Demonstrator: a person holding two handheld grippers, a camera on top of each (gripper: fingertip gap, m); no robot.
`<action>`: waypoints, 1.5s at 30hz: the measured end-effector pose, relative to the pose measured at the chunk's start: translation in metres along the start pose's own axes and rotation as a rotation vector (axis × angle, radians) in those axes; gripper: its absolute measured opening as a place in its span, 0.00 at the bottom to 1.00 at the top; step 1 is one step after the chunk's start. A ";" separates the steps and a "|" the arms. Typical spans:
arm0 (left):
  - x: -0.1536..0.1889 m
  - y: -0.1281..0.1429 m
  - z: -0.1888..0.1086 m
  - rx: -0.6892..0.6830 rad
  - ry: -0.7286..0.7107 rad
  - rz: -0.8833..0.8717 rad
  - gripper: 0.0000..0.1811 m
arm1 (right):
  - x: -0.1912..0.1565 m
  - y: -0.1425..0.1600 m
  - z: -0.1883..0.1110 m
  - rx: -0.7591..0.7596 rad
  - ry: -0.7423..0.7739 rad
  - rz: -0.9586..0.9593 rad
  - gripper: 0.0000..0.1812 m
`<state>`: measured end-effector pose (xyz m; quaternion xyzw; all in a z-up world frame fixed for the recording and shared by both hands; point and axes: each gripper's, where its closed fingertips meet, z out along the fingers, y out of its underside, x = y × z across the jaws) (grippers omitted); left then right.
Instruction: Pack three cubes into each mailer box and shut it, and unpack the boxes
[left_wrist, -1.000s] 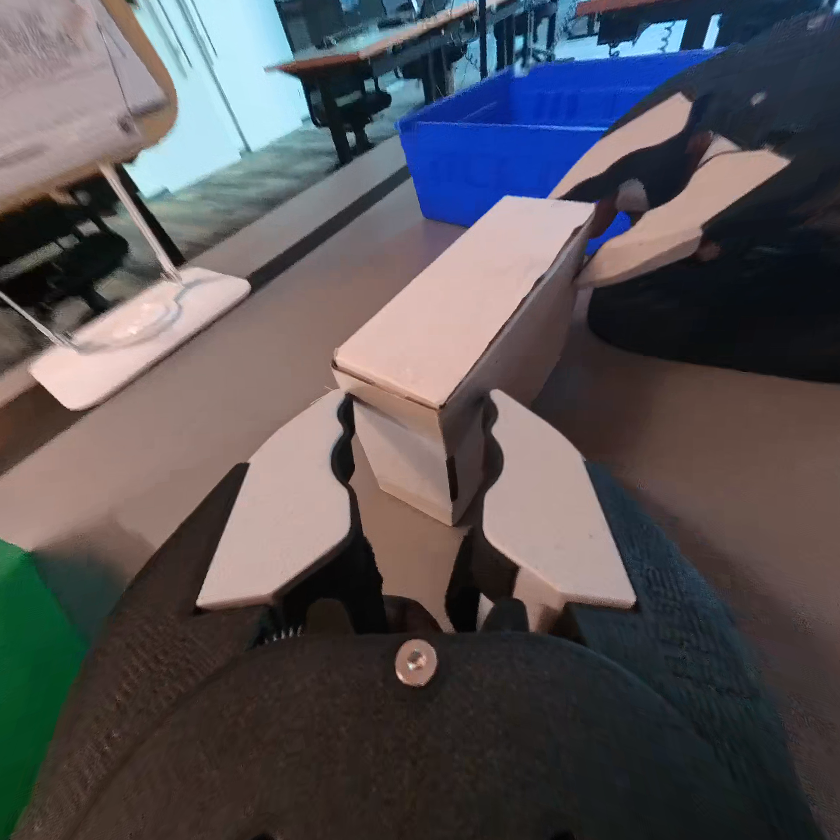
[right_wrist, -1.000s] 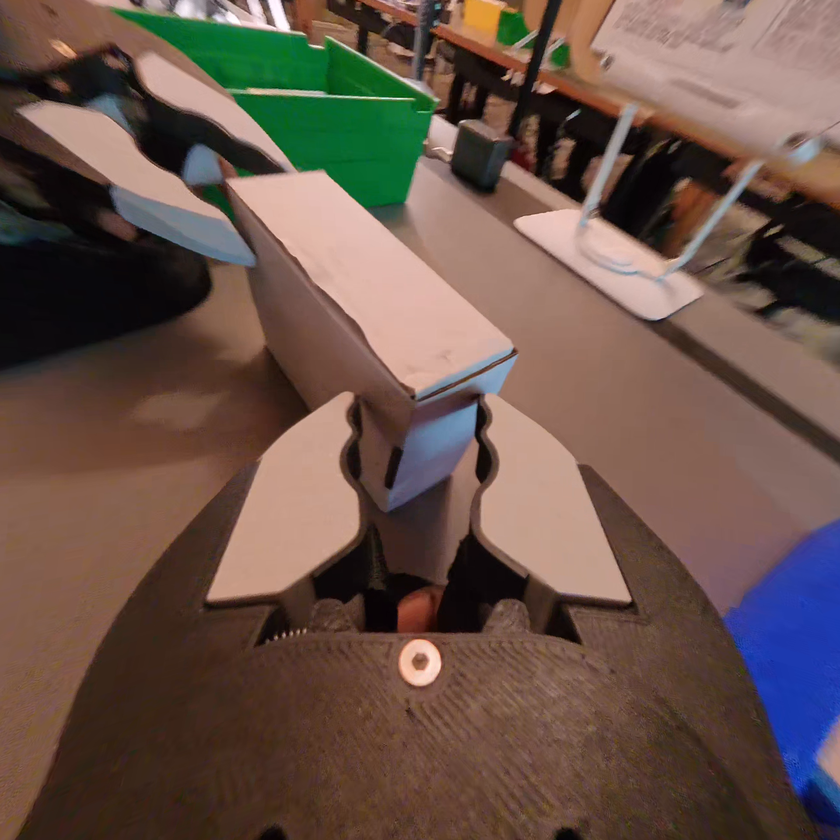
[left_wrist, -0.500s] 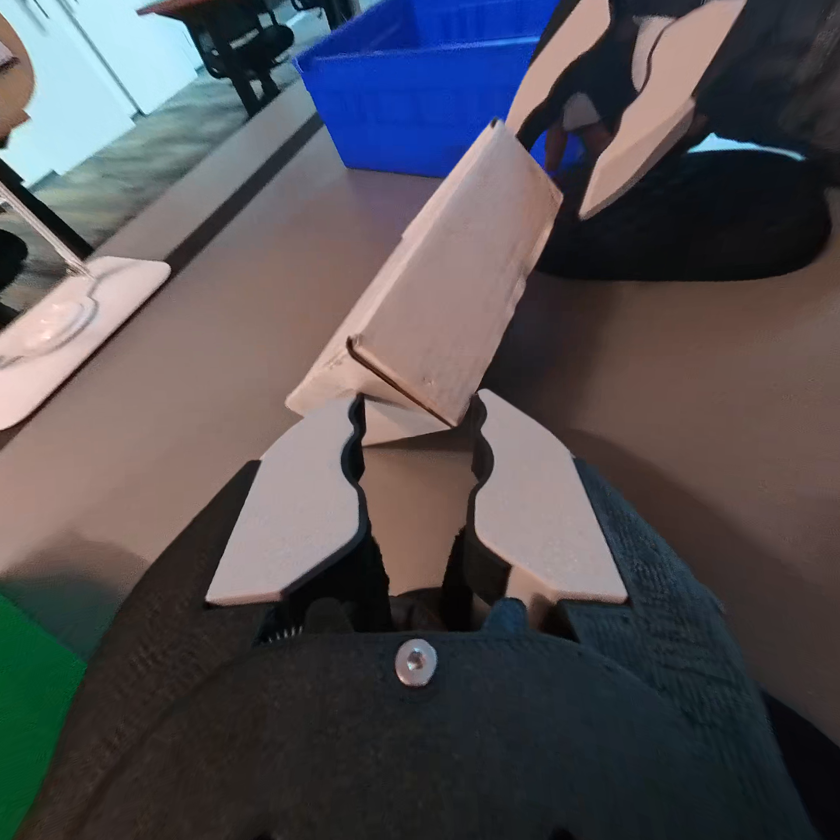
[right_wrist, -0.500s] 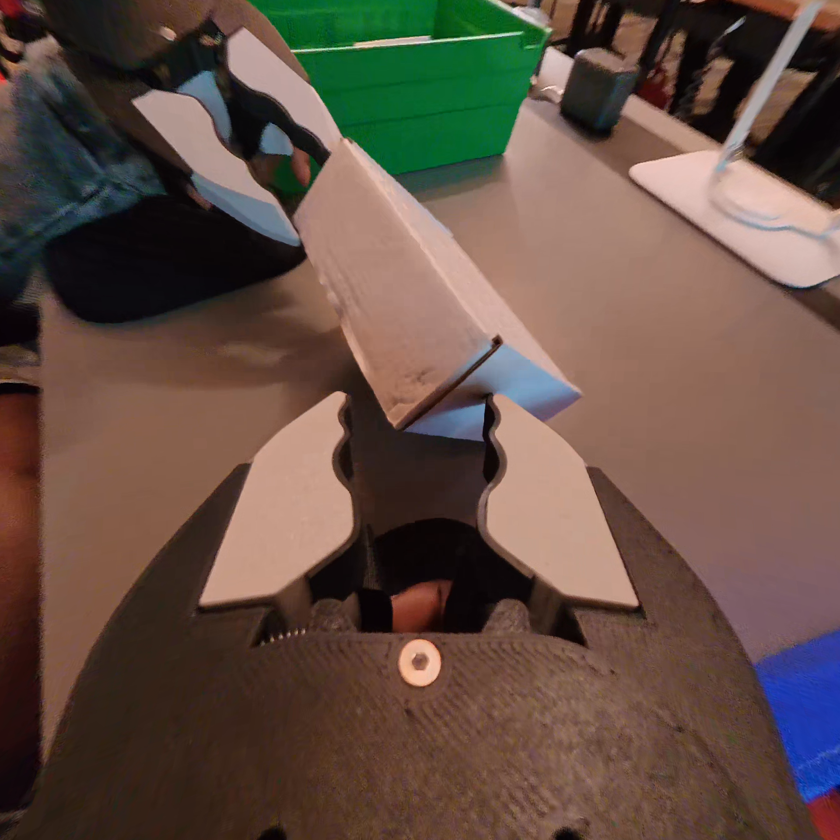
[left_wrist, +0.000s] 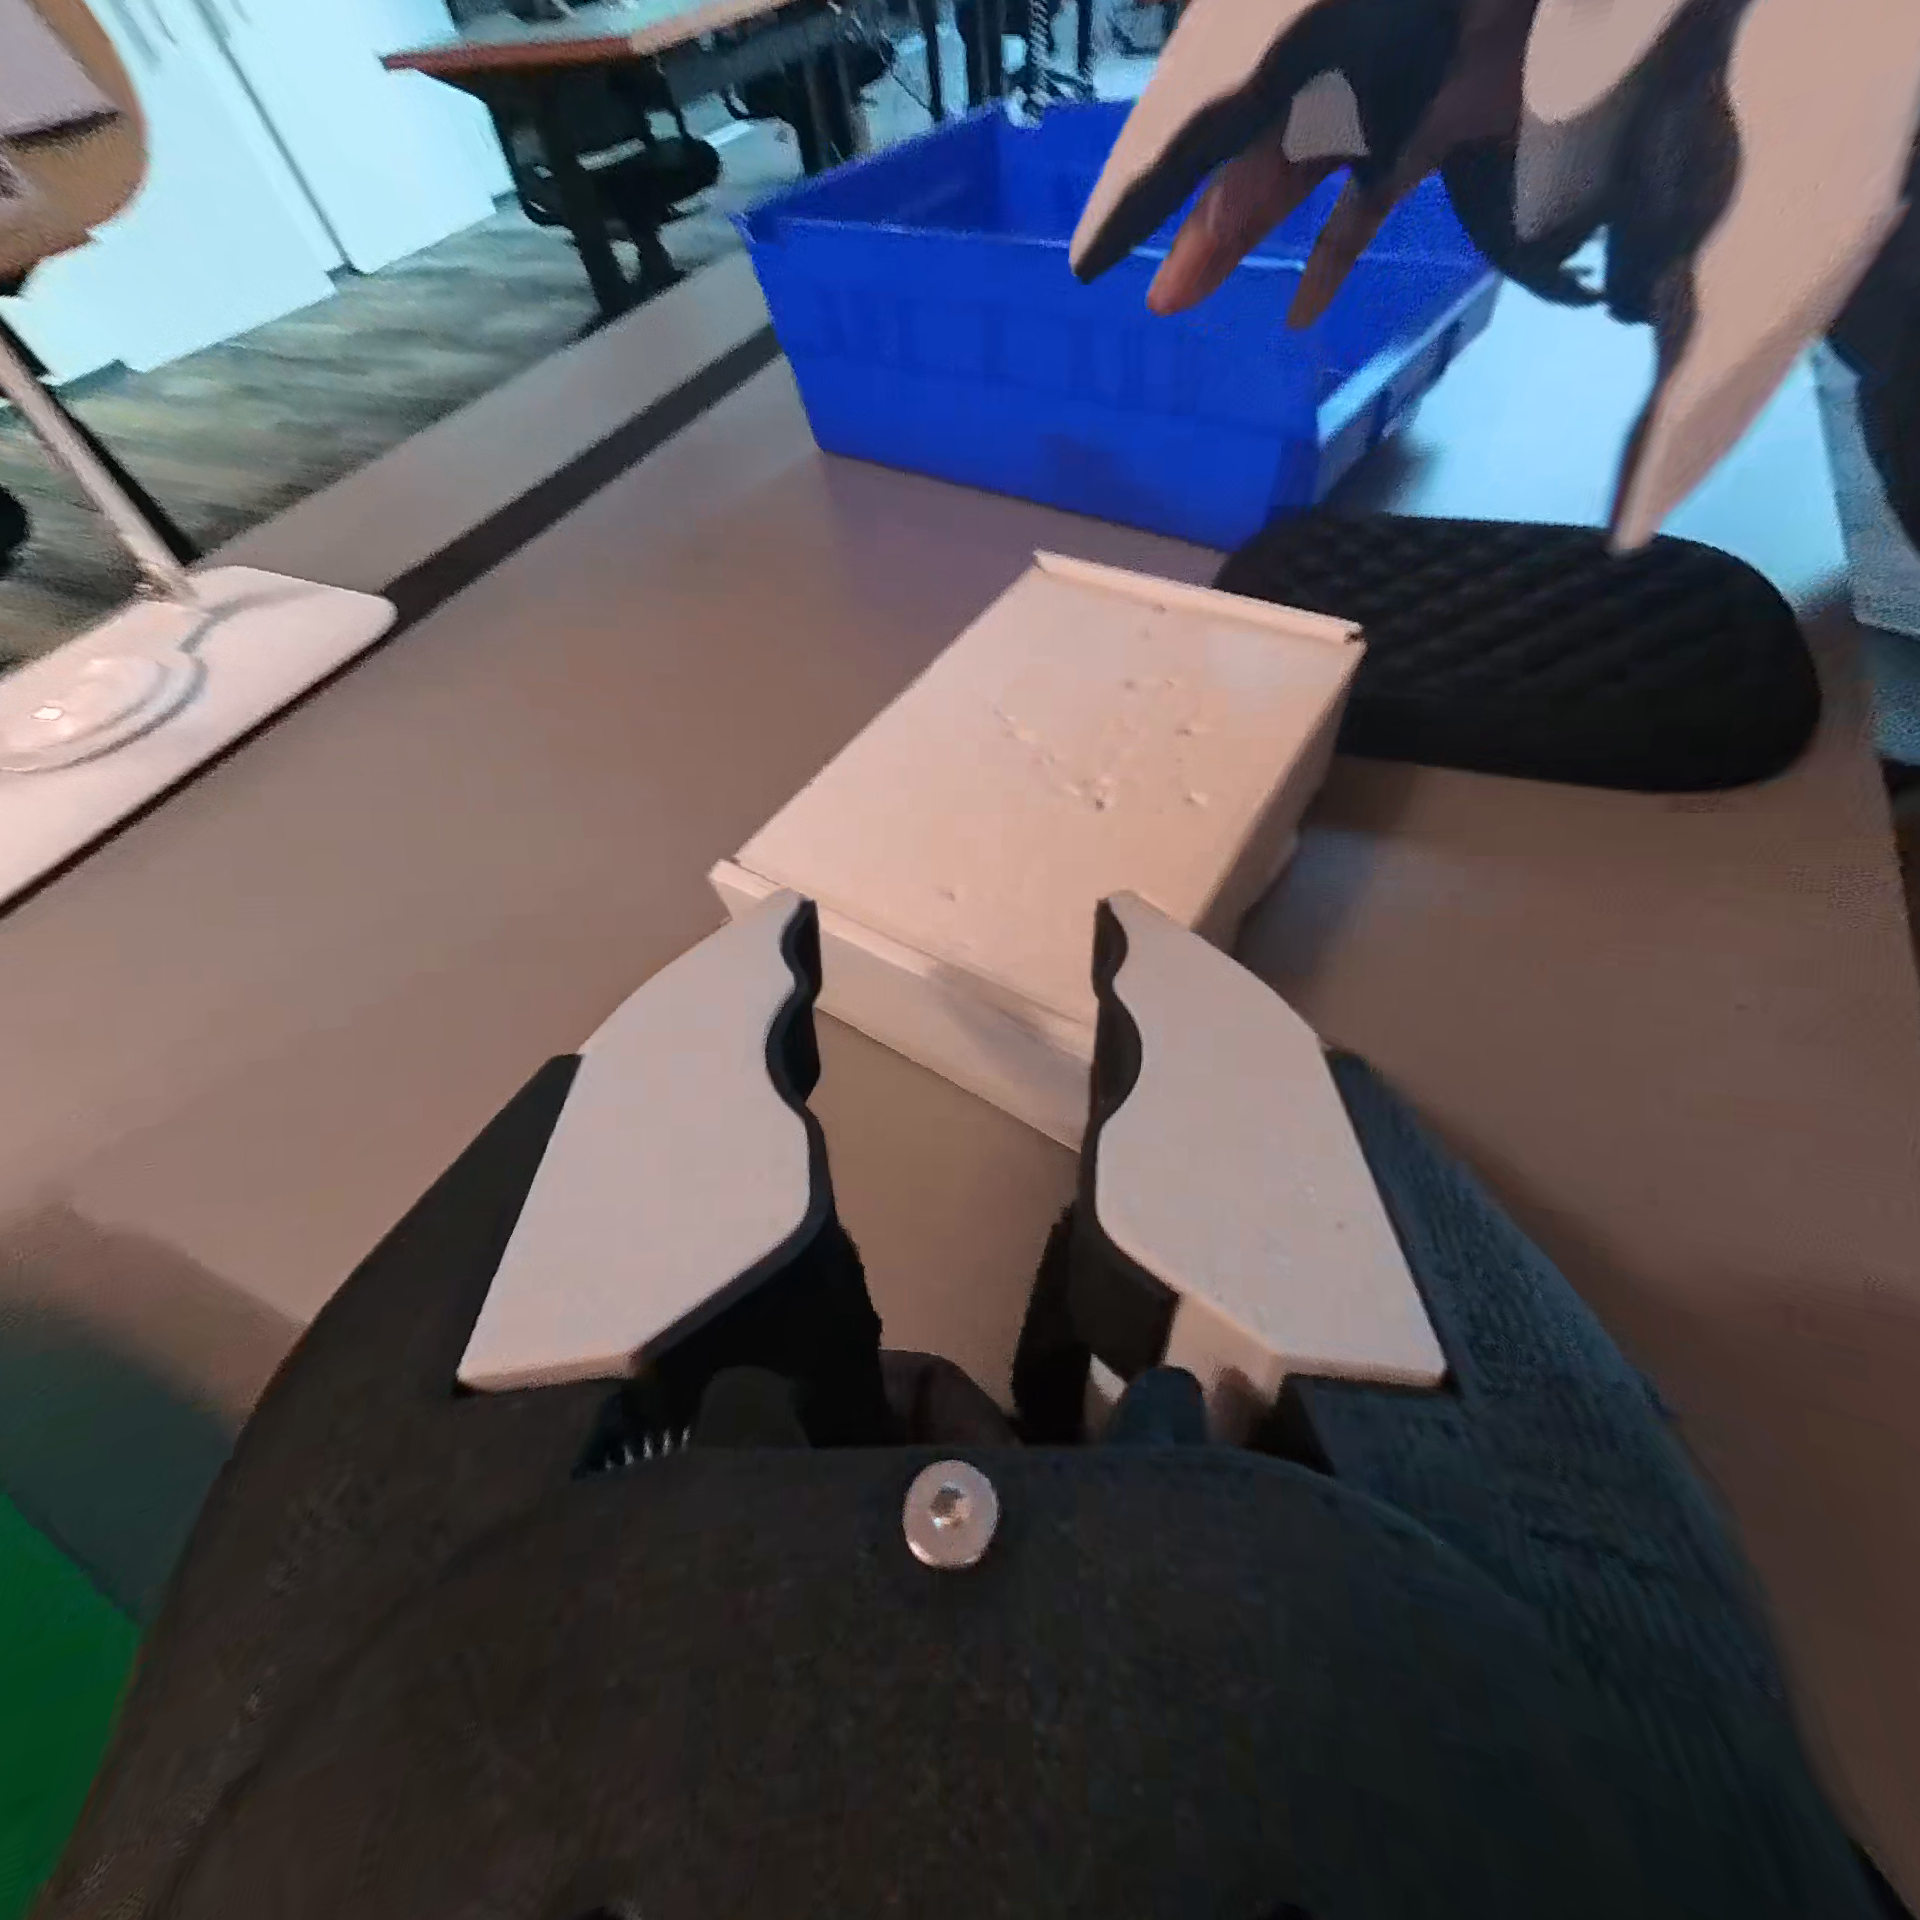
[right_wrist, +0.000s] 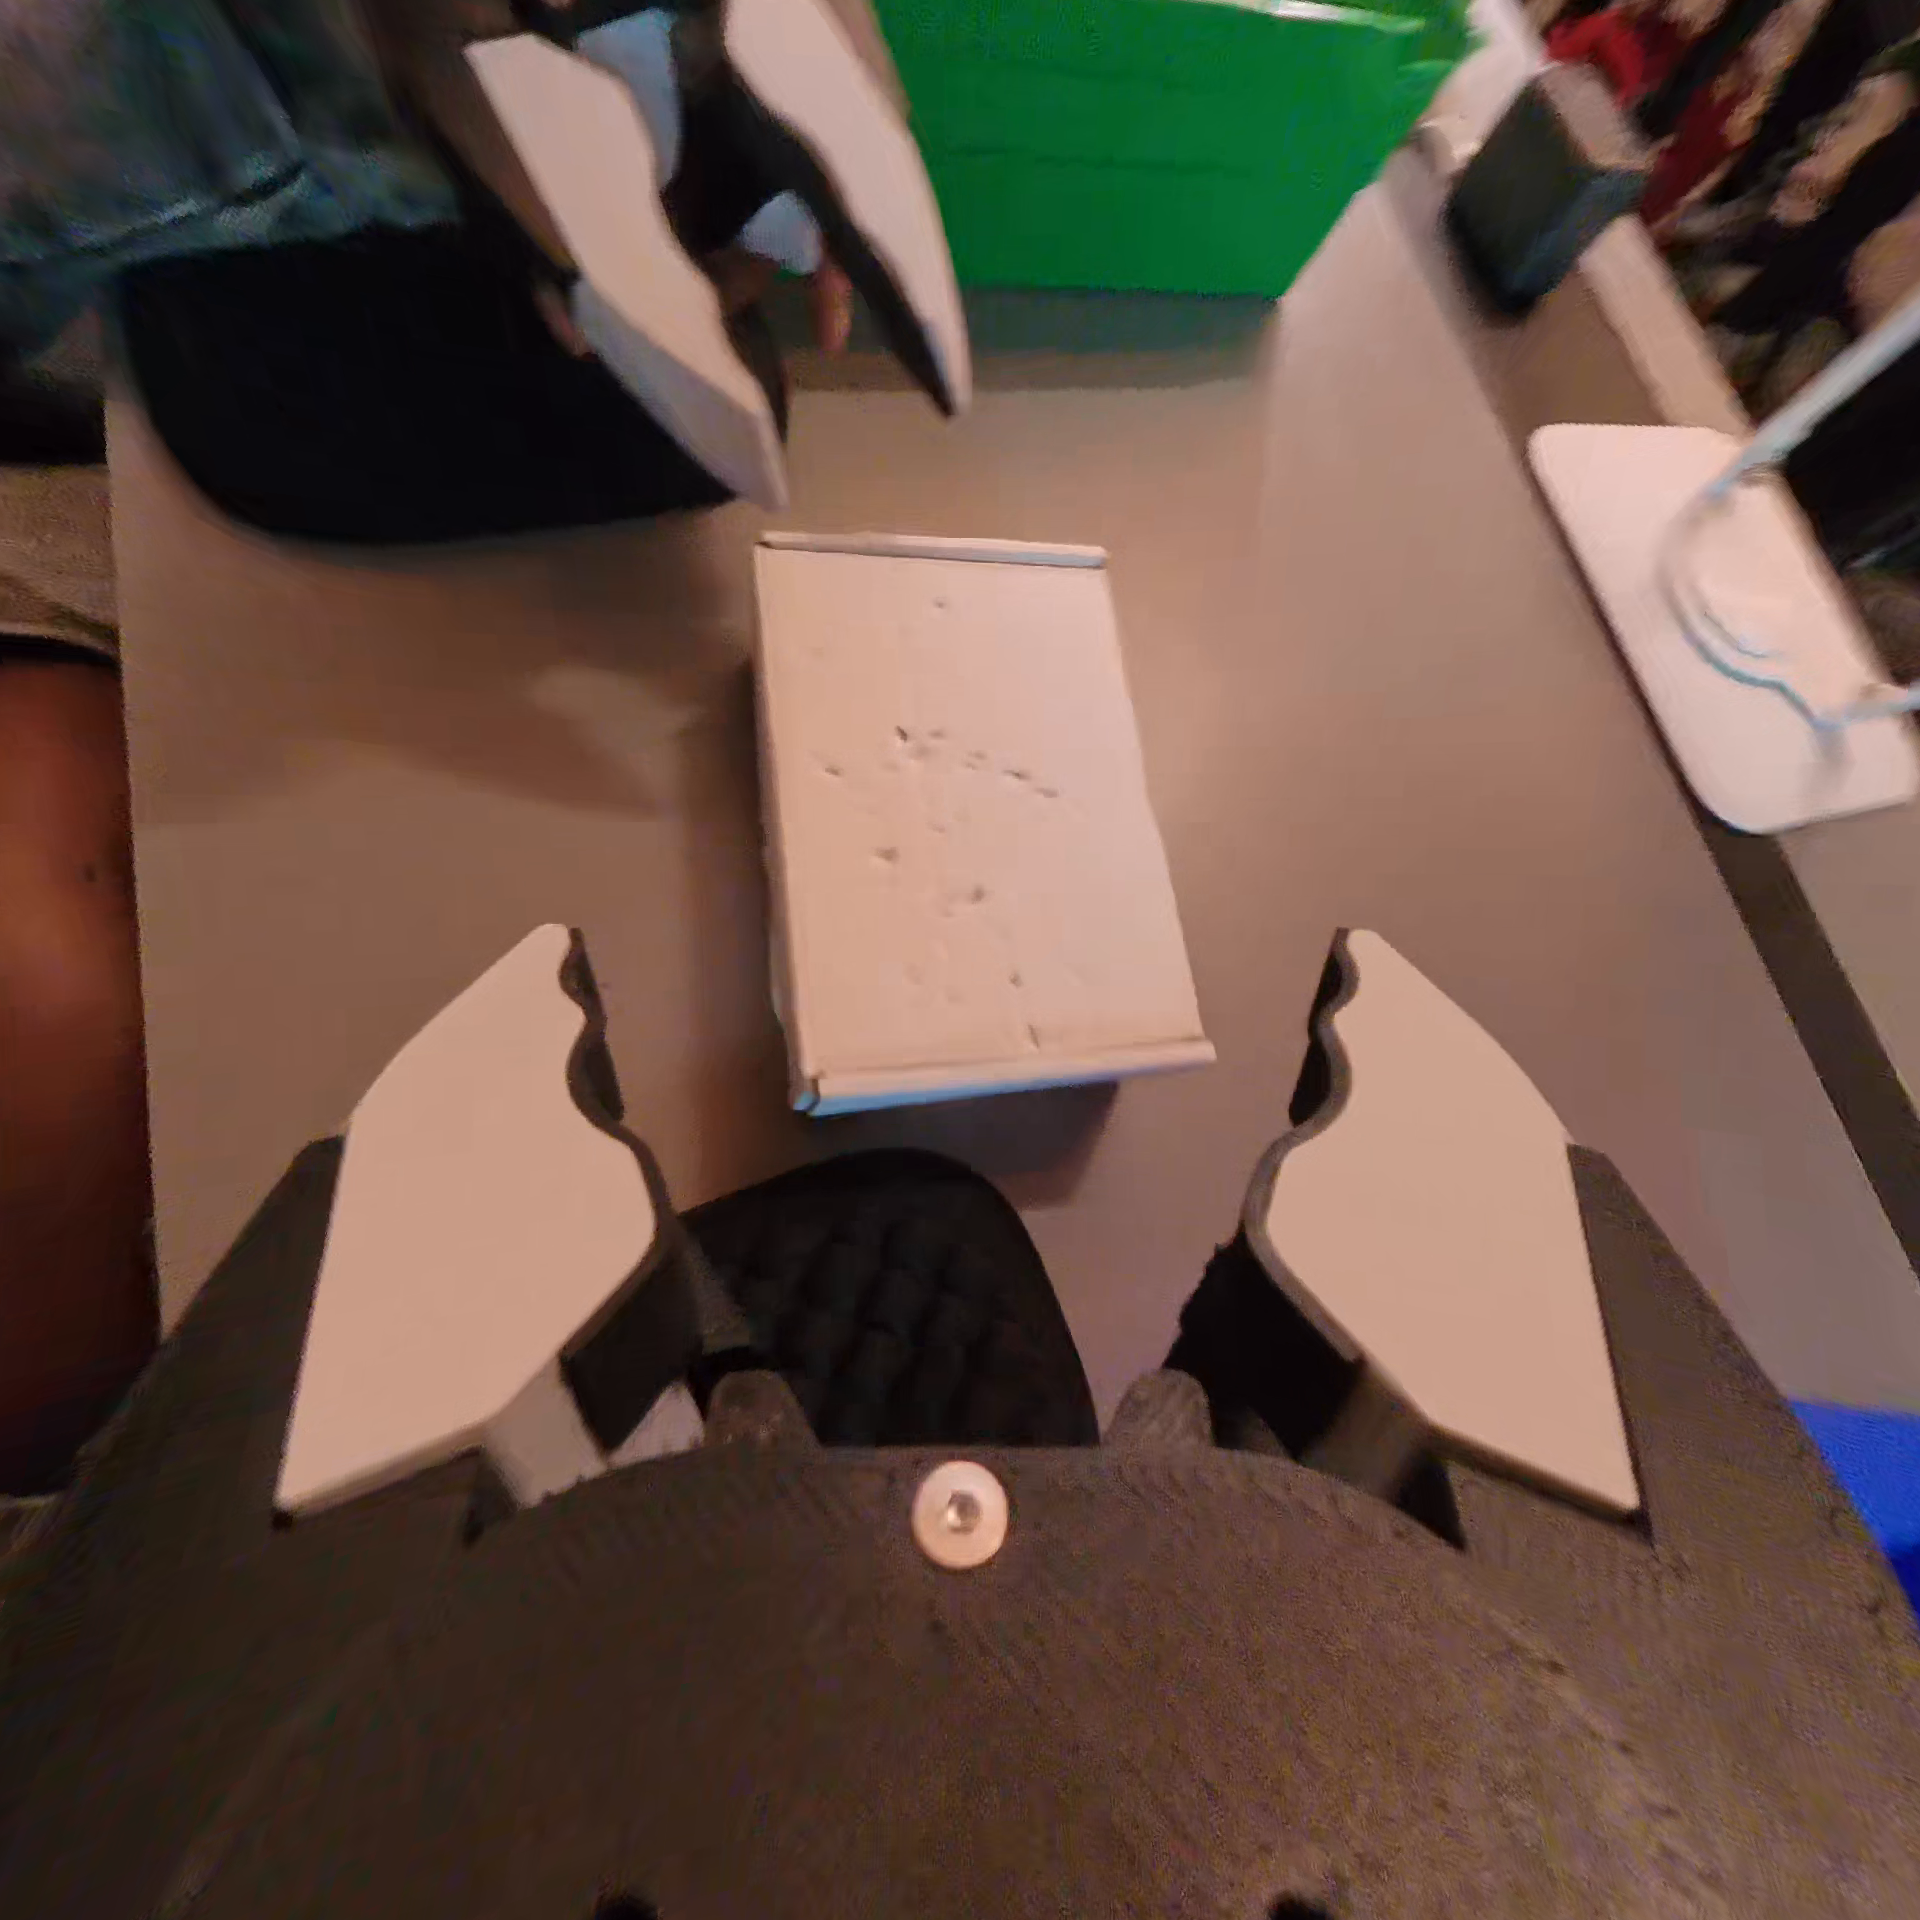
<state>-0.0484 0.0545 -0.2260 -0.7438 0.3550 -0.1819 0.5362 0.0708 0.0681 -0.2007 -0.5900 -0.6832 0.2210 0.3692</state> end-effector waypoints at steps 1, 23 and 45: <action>-0.004 -0.001 0.000 0.014 -0.028 -0.003 0.28 | -0.004 -0.005 0.008 -0.040 -0.035 -0.023 0.71; -0.024 -0.004 -0.007 0.048 -0.155 0.032 0.27 | 0.000 0.033 0.097 -0.682 -0.203 -0.126 0.68; -0.033 0.000 -0.005 0.049 -0.201 0.032 0.25 | 0.200 0.110 -0.157 -0.854 0.398 -0.275 0.68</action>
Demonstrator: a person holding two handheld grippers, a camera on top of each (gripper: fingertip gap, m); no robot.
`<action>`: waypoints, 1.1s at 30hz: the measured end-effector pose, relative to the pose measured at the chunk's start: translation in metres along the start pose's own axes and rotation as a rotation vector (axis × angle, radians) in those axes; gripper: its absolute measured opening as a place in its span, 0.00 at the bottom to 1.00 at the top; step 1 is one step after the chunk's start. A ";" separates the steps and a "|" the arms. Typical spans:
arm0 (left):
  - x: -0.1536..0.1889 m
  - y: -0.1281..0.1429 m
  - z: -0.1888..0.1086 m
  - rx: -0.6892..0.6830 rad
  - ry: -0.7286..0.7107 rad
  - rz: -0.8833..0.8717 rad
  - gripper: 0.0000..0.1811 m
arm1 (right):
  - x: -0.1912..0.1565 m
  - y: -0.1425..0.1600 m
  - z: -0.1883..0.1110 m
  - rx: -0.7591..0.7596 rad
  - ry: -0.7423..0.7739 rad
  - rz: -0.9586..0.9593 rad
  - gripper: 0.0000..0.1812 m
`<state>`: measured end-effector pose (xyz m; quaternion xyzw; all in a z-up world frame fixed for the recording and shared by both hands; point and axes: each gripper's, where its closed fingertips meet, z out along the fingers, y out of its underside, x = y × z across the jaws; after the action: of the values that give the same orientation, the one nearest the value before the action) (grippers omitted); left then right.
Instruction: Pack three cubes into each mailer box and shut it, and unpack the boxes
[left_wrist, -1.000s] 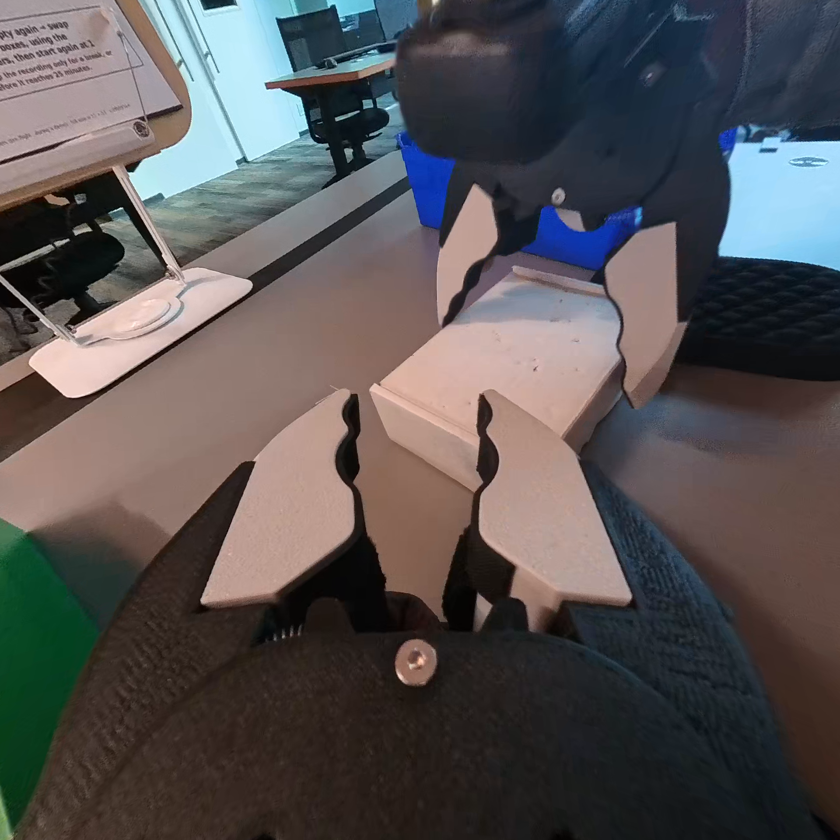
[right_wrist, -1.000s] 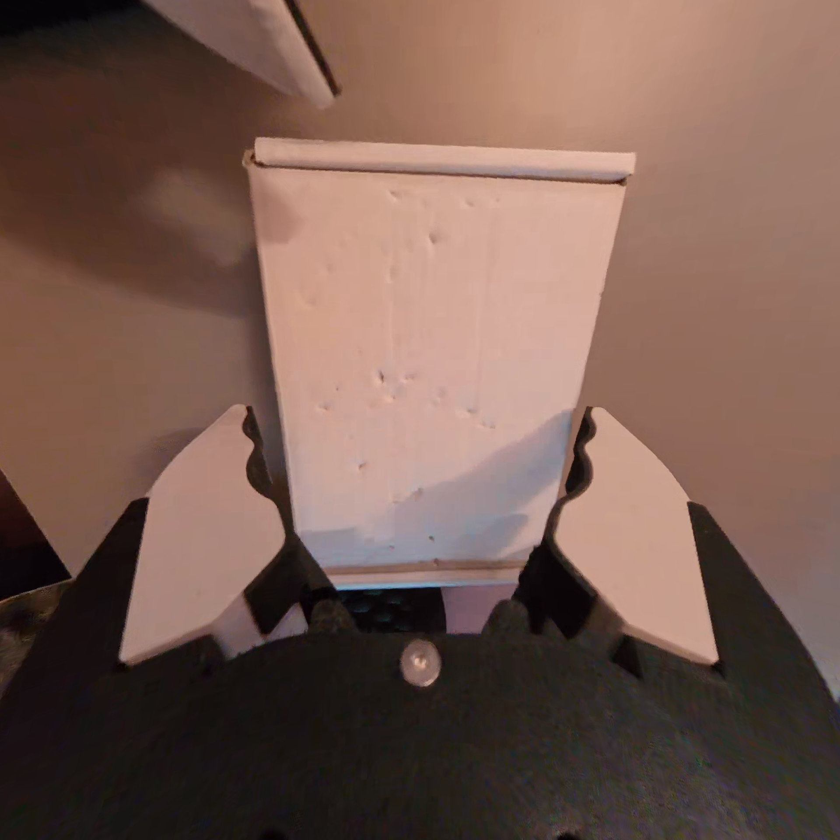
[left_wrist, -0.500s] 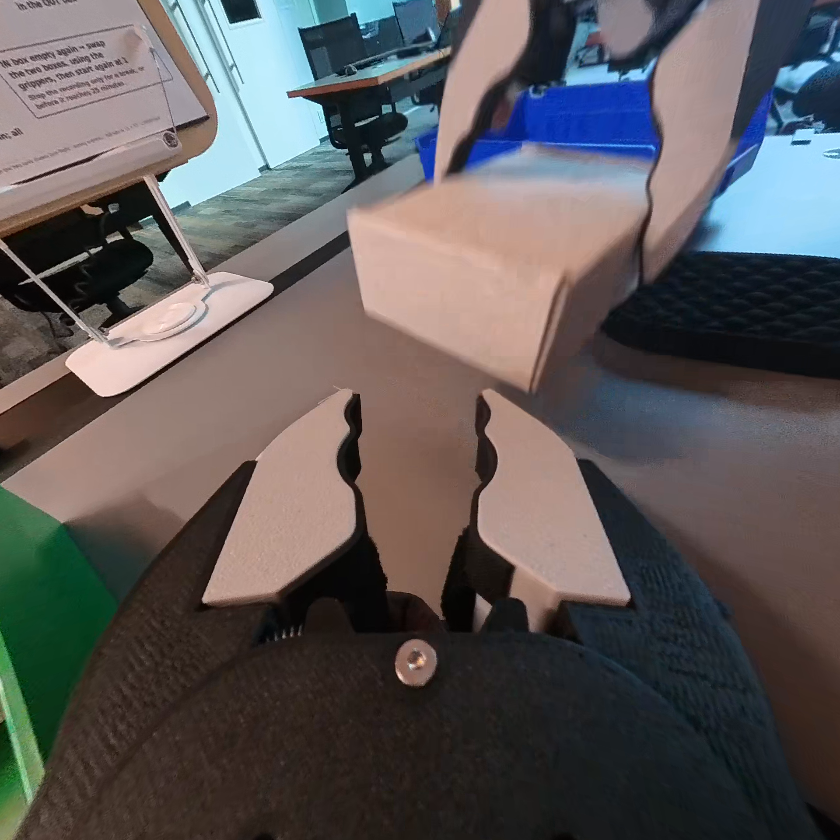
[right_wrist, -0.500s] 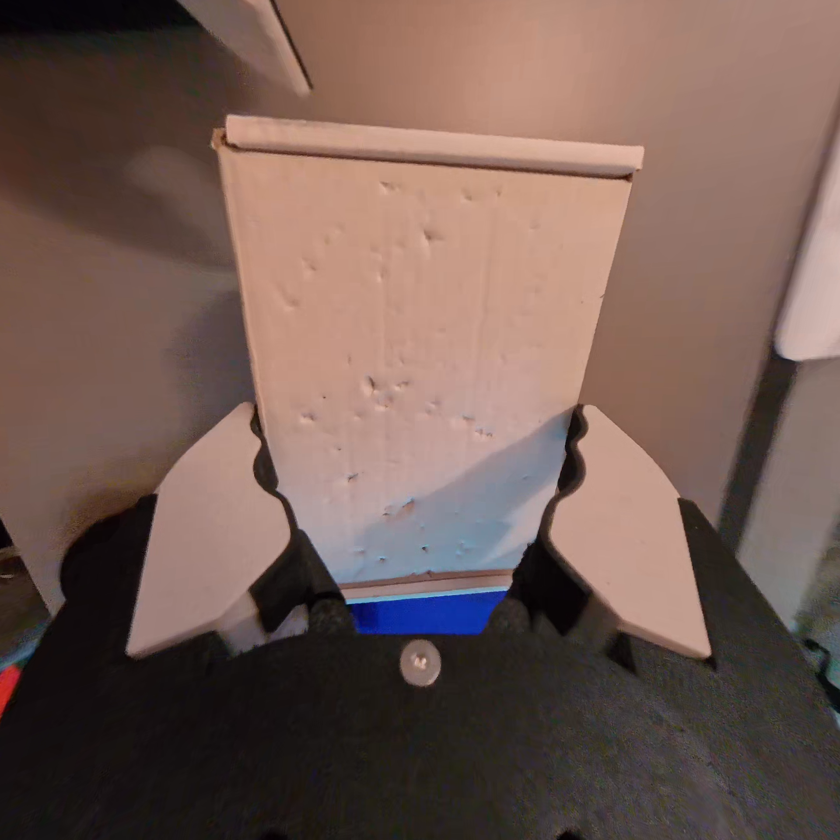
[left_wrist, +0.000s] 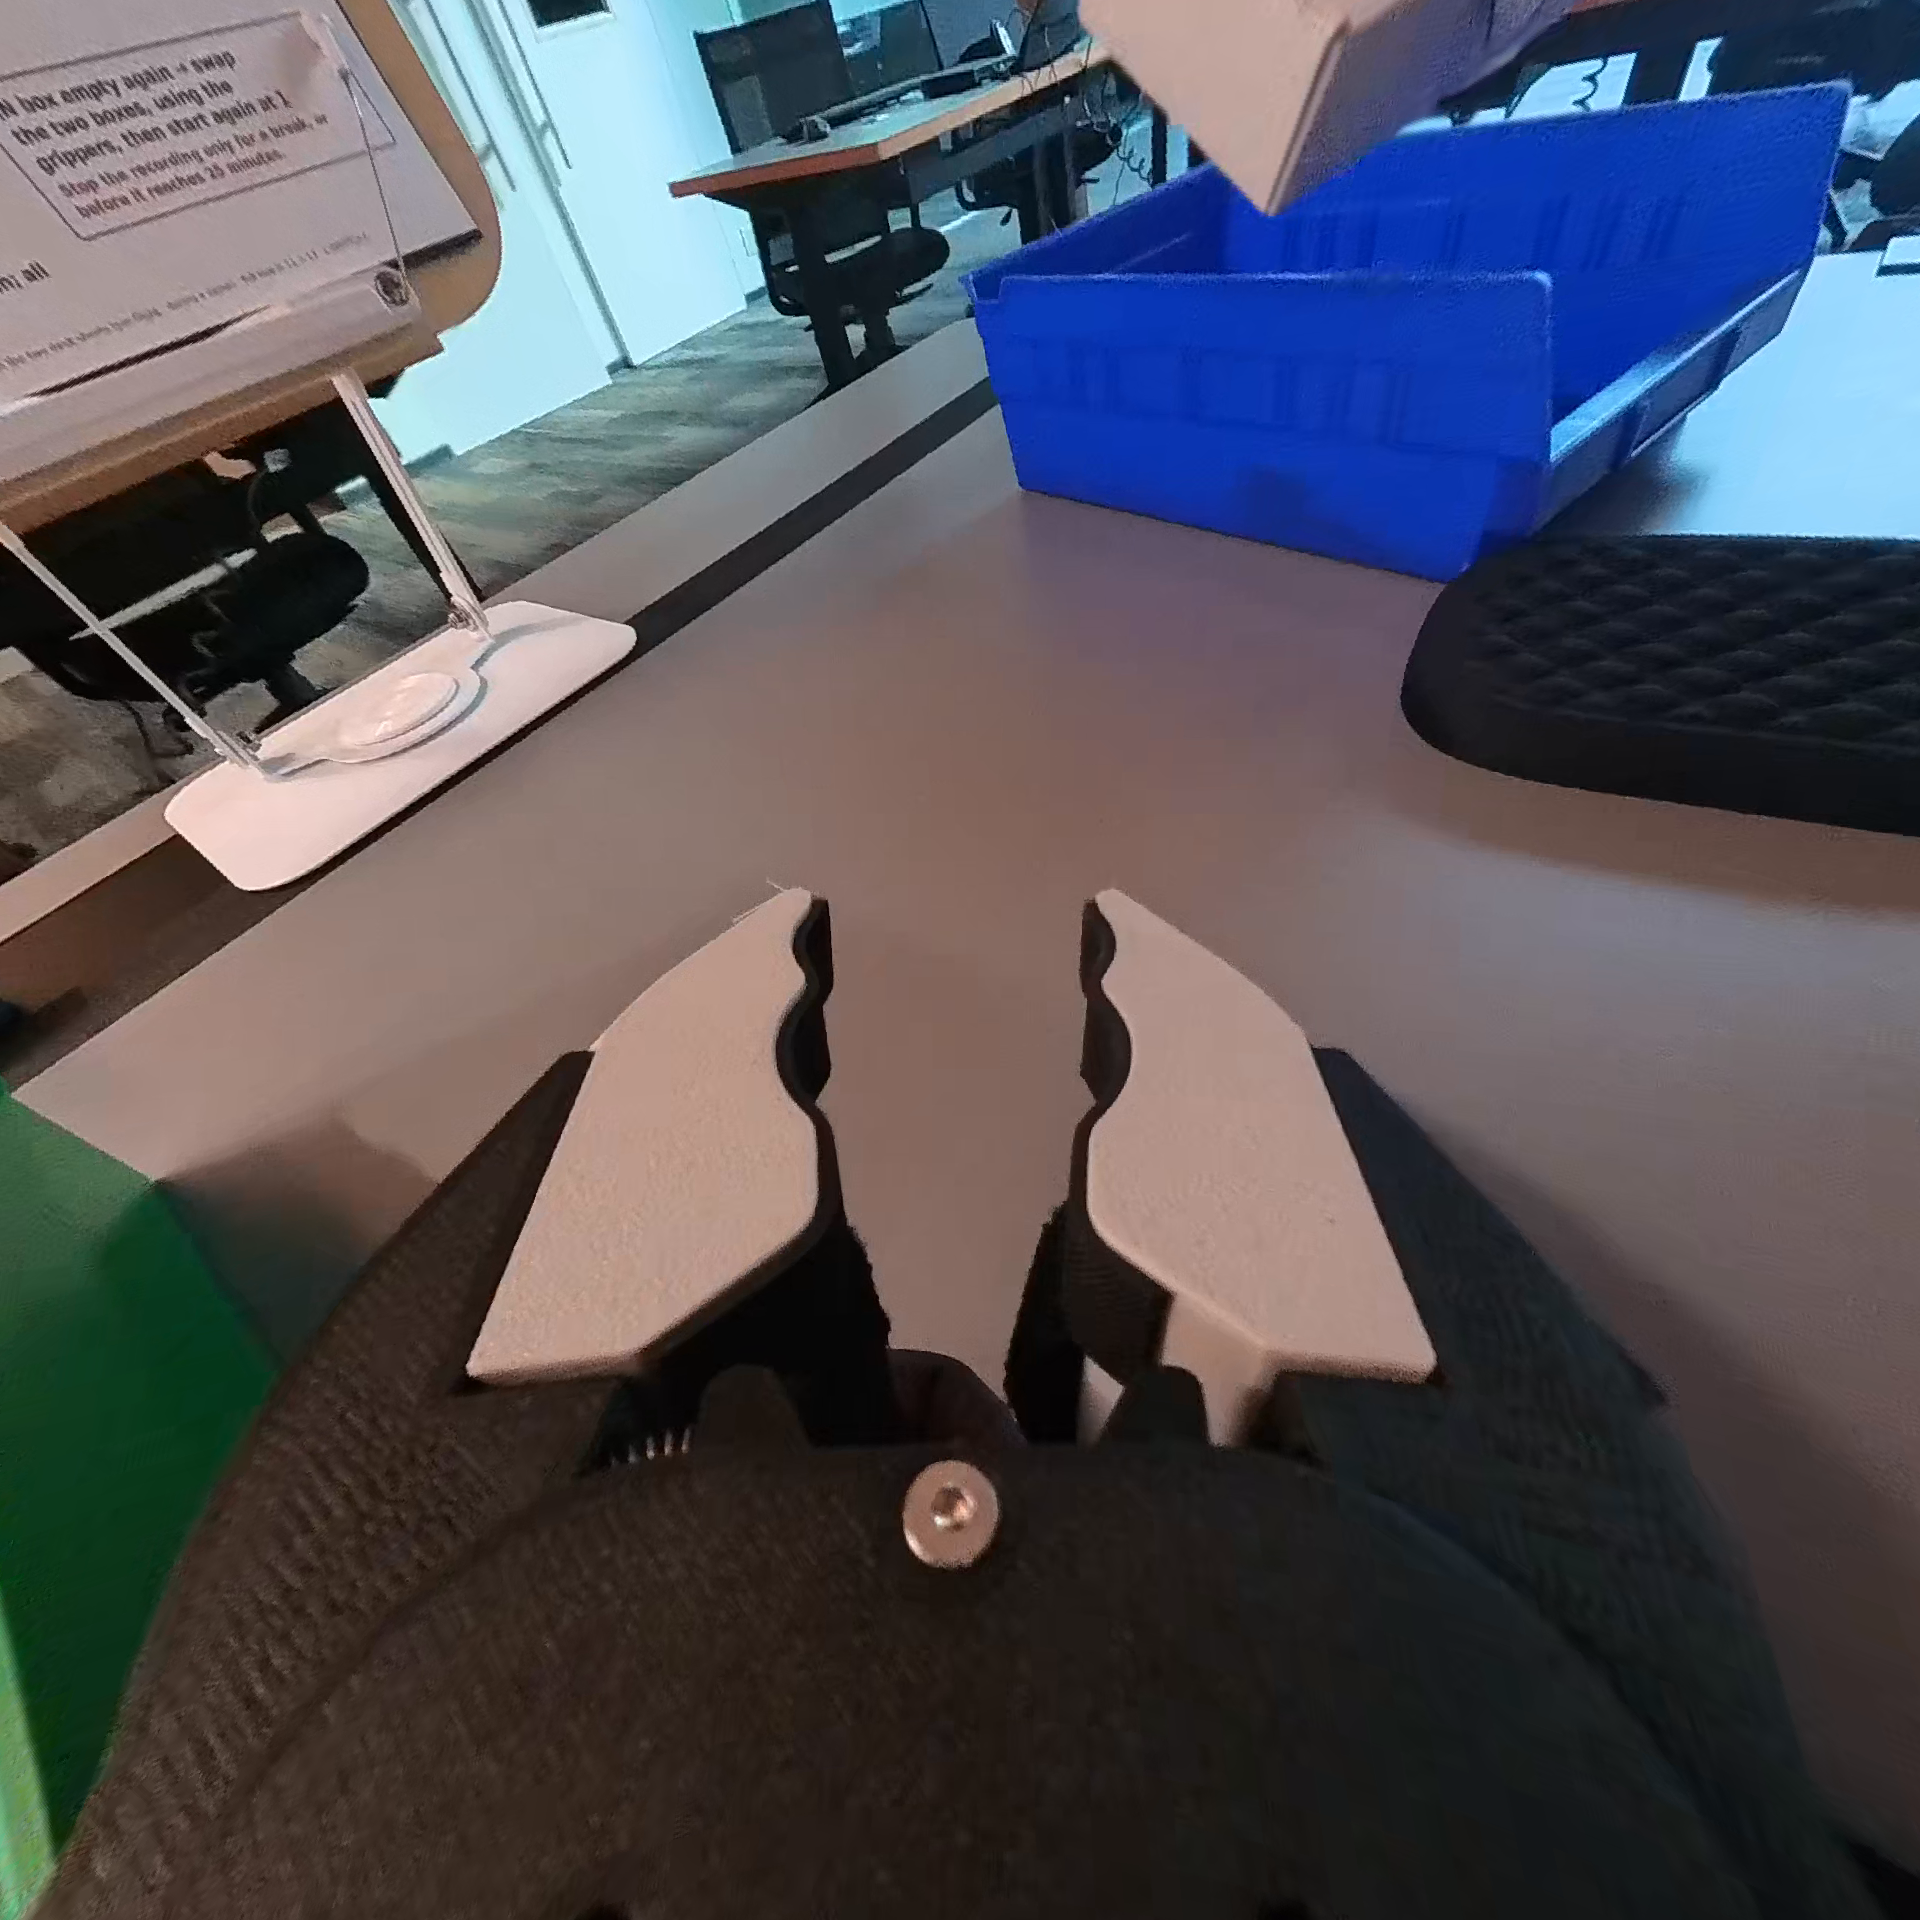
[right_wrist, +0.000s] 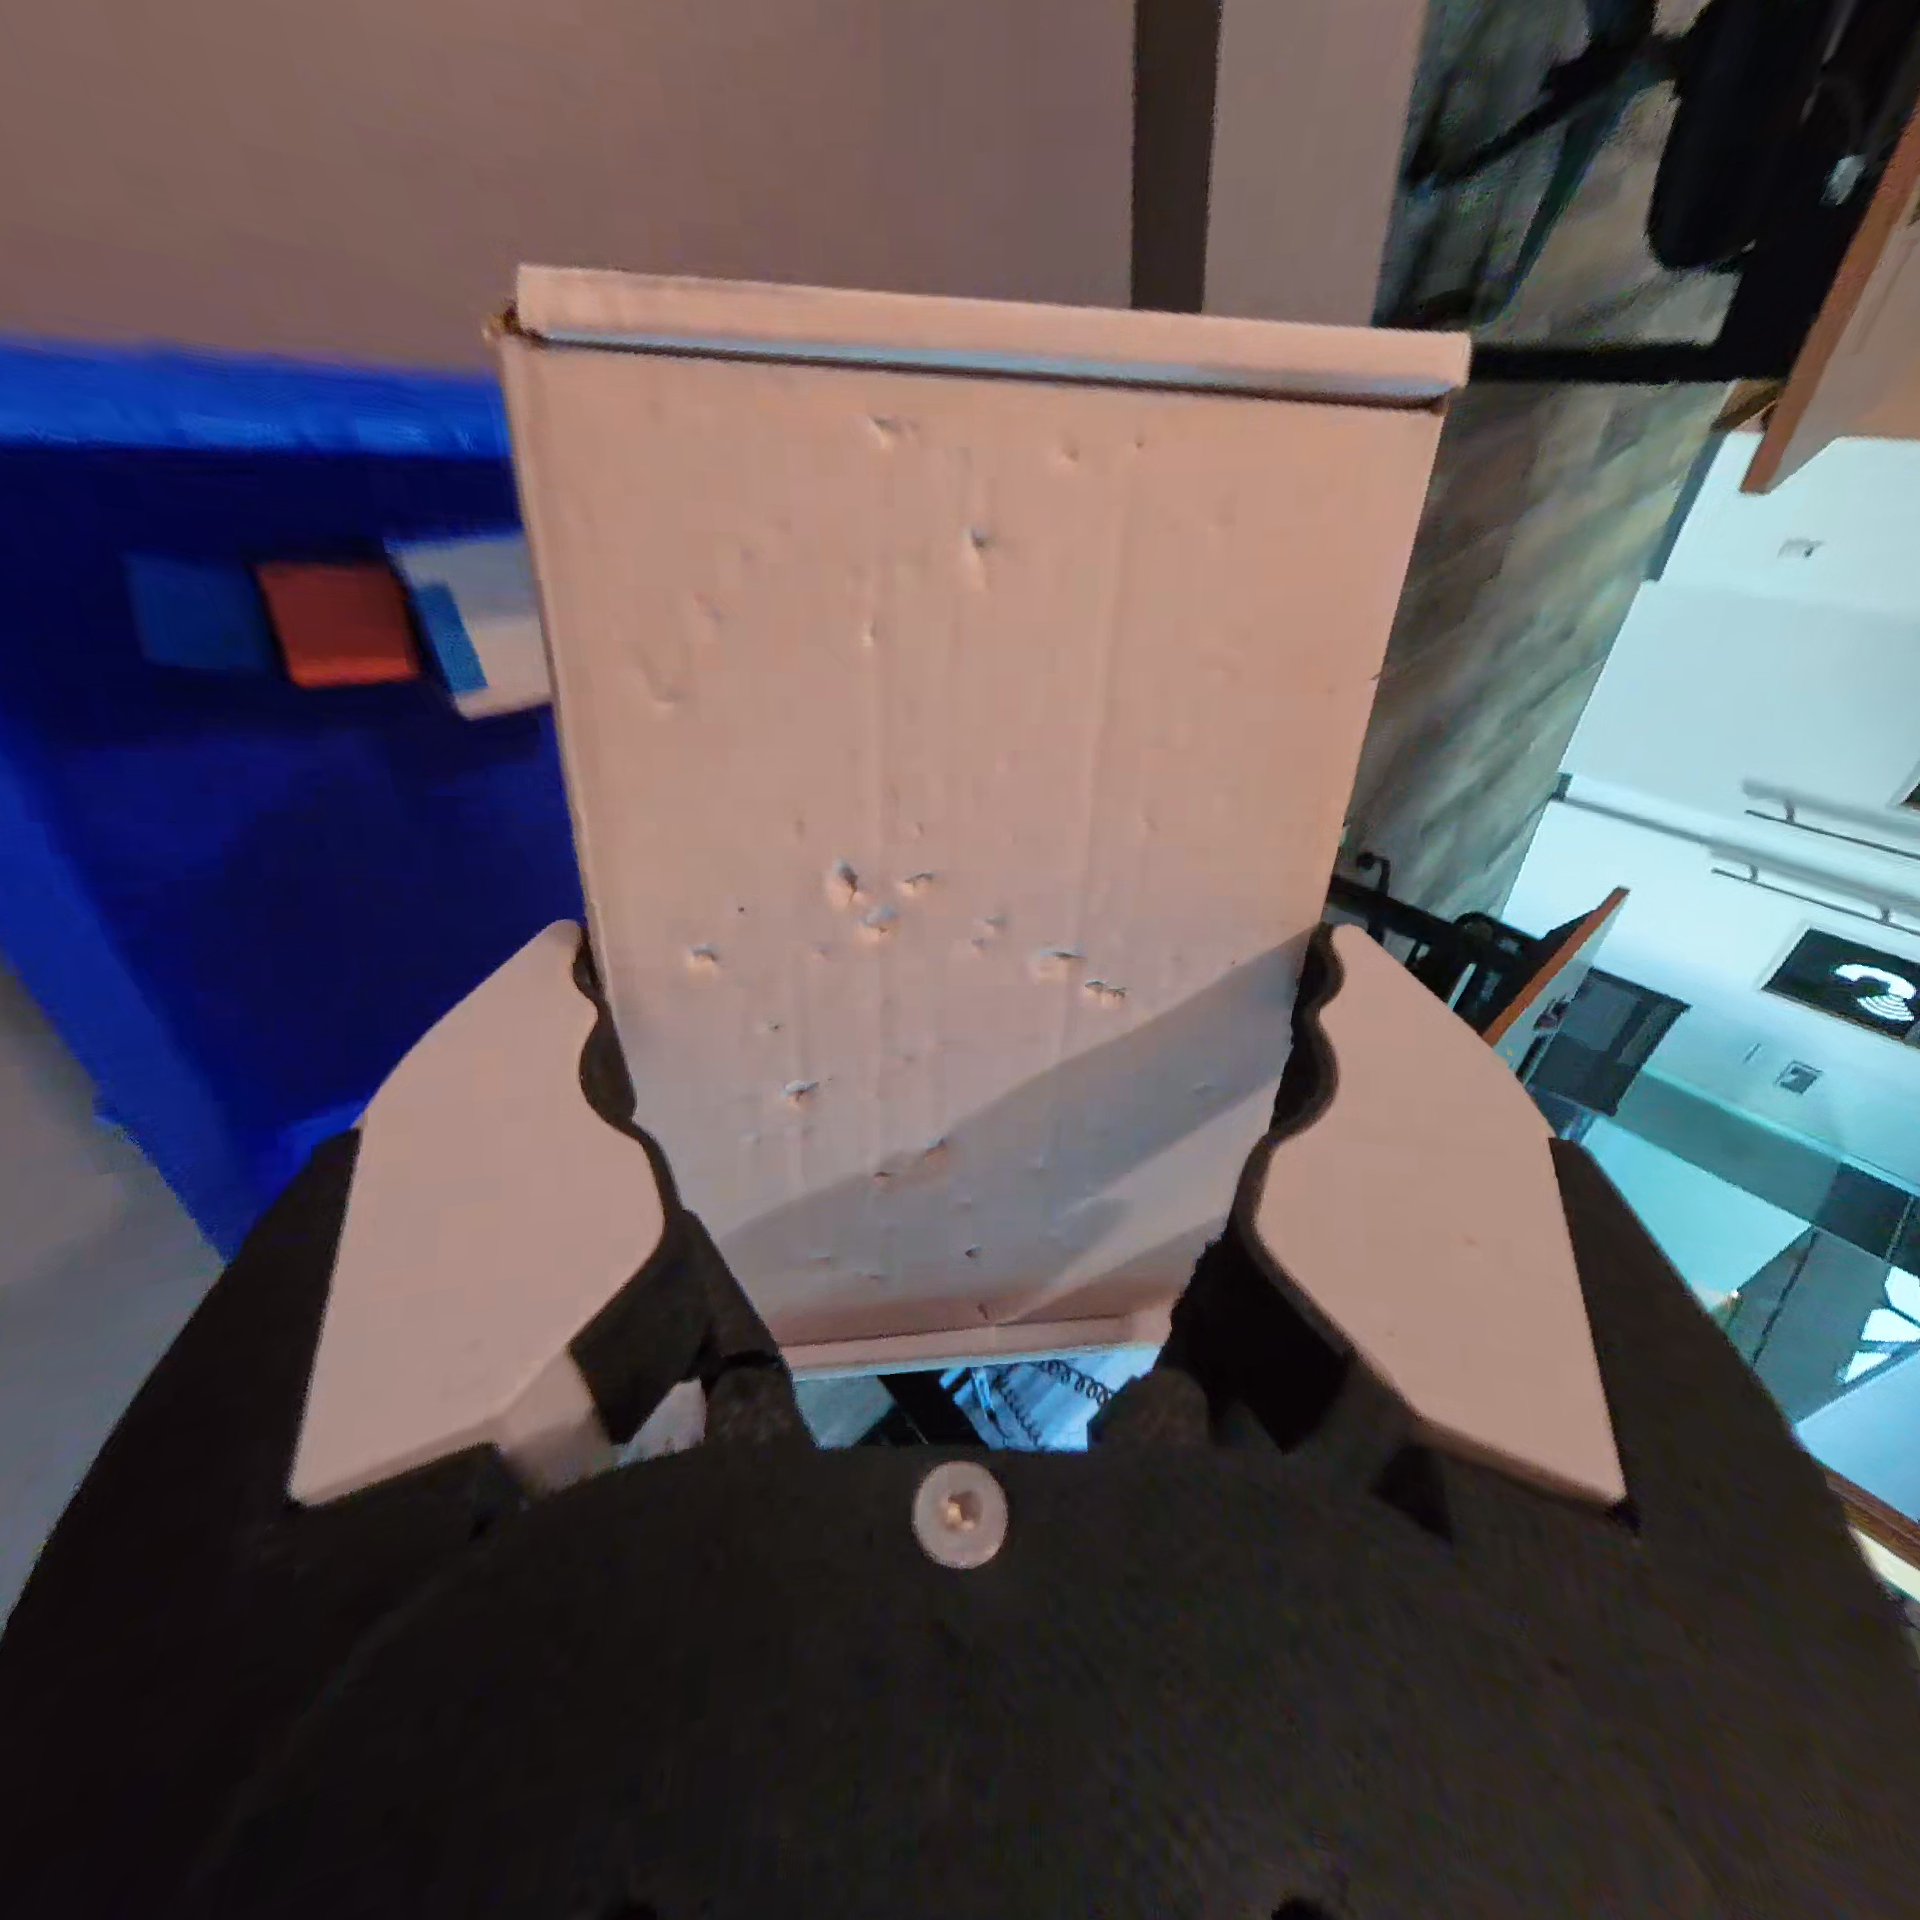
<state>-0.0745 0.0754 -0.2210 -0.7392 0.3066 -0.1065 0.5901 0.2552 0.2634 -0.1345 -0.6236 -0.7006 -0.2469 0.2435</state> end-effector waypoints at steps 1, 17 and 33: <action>0.000 0.001 0.001 -0.006 0.001 0.002 0.25 | -0.001 0.010 0.010 -0.022 -0.004 -0.015 0.68; 0.004 0.008 0.005 -0.043 0.013 0.032 0.25 | -0.033 0.027 0.125 -0.093 -0.214 -0.074 0.68; 0.006 0.010 0.006 -0.055 0.012 0.053 0.25 | -0.037 0.040 0.152 -0.124 -0.173 0.014 0.50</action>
<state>-0.0703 0.0755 -0.2335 -0.7461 0.3327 -0.0868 0.5702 0.2941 0.3381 -0.2726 -0.6614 -0.6979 -0.2335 0.1446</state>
